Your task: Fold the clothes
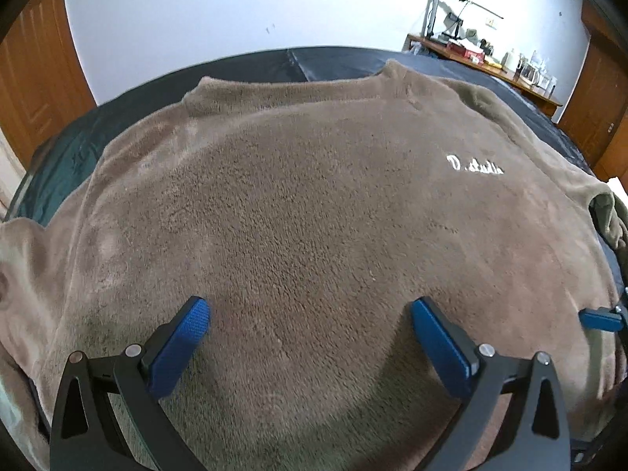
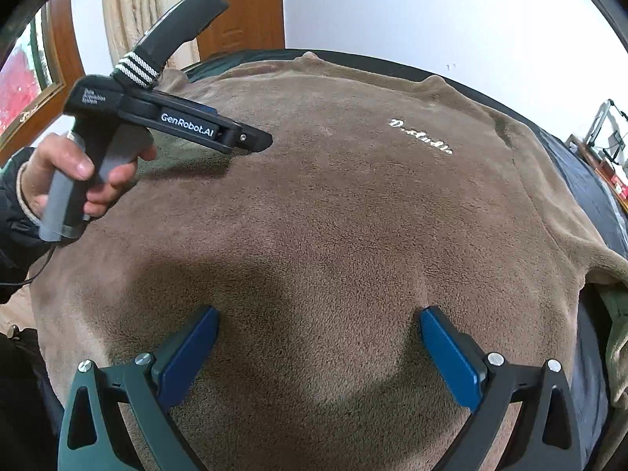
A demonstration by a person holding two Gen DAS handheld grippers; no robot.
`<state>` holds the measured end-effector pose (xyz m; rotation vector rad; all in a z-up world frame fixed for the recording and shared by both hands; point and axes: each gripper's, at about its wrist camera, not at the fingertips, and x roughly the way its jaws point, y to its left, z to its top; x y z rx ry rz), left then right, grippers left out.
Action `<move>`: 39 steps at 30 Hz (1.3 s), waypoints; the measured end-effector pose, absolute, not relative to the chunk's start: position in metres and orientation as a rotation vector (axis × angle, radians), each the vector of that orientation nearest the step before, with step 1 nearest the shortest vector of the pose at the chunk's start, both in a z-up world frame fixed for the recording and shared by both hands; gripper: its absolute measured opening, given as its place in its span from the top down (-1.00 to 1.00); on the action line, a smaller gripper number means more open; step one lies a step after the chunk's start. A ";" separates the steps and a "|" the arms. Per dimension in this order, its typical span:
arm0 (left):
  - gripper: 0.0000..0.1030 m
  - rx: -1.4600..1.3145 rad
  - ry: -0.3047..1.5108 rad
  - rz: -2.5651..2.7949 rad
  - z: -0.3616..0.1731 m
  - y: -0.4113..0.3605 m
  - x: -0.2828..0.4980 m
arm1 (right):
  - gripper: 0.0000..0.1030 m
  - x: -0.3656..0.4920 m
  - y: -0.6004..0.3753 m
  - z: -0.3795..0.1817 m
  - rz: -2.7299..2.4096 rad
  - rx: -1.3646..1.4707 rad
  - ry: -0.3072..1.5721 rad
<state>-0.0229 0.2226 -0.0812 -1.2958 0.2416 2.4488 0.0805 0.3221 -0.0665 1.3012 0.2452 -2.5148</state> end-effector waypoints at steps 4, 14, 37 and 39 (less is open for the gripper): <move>-1.00 -1.279 0.239 2.456 -0.081 0.222 -0.026 | -1.00 0.080 0.318 -0.072 -2.519 1.296 0.241; -1.00 -1.270 0.238 2.444 -0.082 0.220 -0.025 | -1.00 0.095 0.350 -0.057 -2.677 1.225 0.003; -1.00 -1.268 0.242 2.443 -0.083 0.219 -0.026 | -0.17 0.299 0.623 -0.039 -3.470 1.016 -1.118; -1.00 -1.268 0.242 2.444 -0.083 0.219 -0.026 | -0.13 0.296 0.630 -0.042 -3.451 0.980 -1.144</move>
